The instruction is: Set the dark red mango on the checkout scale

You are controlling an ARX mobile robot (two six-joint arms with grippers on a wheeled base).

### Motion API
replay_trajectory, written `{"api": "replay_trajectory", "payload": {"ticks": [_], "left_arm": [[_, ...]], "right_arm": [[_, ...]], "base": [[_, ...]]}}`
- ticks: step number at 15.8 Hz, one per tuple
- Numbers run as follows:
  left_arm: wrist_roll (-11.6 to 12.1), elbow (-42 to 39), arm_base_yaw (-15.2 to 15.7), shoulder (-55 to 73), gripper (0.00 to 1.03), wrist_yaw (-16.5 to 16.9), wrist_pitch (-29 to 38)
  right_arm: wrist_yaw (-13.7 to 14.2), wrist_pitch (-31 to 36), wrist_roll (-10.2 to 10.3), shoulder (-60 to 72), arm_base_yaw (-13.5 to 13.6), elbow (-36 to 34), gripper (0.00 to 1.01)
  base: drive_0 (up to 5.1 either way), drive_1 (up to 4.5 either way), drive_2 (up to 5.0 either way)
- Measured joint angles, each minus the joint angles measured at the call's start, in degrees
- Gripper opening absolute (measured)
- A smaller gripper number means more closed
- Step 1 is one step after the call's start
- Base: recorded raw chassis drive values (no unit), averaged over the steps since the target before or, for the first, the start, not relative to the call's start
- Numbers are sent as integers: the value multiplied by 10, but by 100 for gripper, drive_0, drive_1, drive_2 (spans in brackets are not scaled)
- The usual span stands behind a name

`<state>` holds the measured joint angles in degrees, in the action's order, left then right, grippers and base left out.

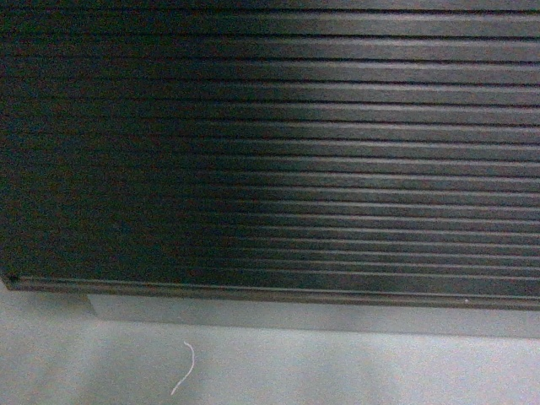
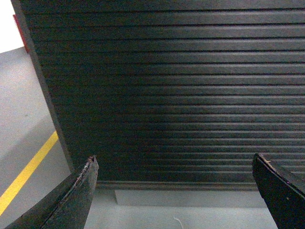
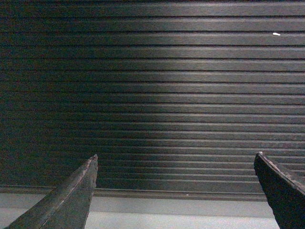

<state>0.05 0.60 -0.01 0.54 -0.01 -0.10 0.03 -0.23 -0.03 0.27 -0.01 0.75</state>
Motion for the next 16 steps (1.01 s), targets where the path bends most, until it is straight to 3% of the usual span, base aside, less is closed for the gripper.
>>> {"api": "replay_trajectory", "payload": {"ticks": [4,16], "left_arm": [[0,0,0,0,98,1,-2],[0,0,0,0,98,0,-1]], "right_arm": [[0,-1,0,0,0,0,98],[0,0,0,0,0,0,98]], "base": [[-2,412,-417],[0,0,0]]}}
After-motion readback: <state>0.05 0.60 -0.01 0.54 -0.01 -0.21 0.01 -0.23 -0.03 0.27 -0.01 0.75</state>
